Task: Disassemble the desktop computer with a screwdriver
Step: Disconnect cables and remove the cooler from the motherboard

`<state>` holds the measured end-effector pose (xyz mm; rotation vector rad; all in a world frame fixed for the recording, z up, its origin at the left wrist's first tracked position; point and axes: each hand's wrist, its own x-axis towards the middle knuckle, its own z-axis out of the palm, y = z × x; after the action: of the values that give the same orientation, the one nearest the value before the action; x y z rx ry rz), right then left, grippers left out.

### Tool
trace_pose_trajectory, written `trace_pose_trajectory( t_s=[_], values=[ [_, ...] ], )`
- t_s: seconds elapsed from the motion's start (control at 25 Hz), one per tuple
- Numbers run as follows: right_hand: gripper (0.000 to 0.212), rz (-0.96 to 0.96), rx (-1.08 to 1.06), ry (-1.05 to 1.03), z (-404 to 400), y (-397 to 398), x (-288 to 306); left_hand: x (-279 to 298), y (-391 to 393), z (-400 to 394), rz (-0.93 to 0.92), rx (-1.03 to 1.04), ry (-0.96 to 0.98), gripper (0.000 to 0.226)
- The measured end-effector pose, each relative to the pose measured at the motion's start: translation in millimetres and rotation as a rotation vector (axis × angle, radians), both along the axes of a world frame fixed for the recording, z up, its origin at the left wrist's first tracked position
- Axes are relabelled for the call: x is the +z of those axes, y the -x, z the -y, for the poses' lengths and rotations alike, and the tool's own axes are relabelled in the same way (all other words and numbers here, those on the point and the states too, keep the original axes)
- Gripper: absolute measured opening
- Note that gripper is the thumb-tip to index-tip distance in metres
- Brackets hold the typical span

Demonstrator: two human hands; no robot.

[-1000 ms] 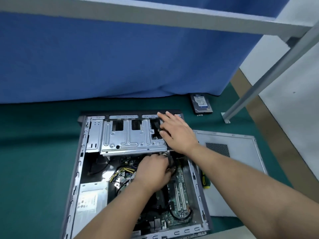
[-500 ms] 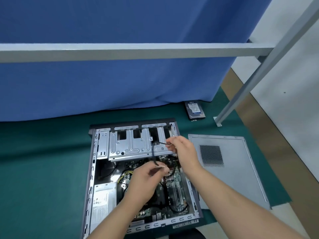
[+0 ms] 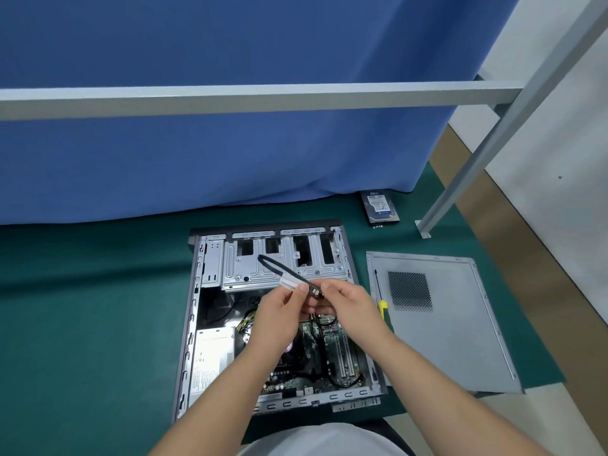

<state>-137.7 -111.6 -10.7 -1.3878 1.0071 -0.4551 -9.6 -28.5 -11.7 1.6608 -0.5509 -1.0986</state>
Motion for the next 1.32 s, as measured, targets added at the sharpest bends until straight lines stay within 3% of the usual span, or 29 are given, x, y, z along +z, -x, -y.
trace_pose_trajectory(
  t_s=[0.32,0.44,0.56,0.68,0.76,1.04,1.2,1.32],
  values=[
    [0.026,-0.015,0.068,0.006,-10.0,-2.7,-3.5,1.4,-22.6,-7.1,0.088,-0.218,-0.056,0.028],
    [0.023,-0.056,0.054,0.048,-9.7,-7.4,-3.3,1.3,-31.5,-8.3,0.117,-0.284,-0.119,0.039],
    [0.032,-0.077,0.008,0.051,-9.0,-13.7,-0.1,1.0,-41.7,-9.6,-0.036,-0.142,-0.095,0.043],
    [0.032,-0.065,-0.006,0.000,-10.9,-16.3,2.0,-1.5,-54.9,-11.4,-0.480,0.008,0.184,0.050],
    [0.030,-0.072,0.007,-0.015,-12.2,-15.9,3.2,-1.6,-61.5,-11.8,-0.587,0.016,0.314,0.046],
    [0.009,-0.108,0.008,-0.047,-12.4,-17.0,0.4,-3.4,-62.6,-5.1,-0.582,0.103,0.307,0.041],
    [0.008,-0.145,-0.026,-0.019,-12.3,-21.5,5.2,-9.8,-62.9,-2.6,-0.564,0.122,0.313,0.034],
    [0.005,-0.124,-0.079,-0.139,-12.5,-27.4,10.4,-11.8,-62.6,1.3,-0.535,0.156,0.324,0.023]
  ],
)
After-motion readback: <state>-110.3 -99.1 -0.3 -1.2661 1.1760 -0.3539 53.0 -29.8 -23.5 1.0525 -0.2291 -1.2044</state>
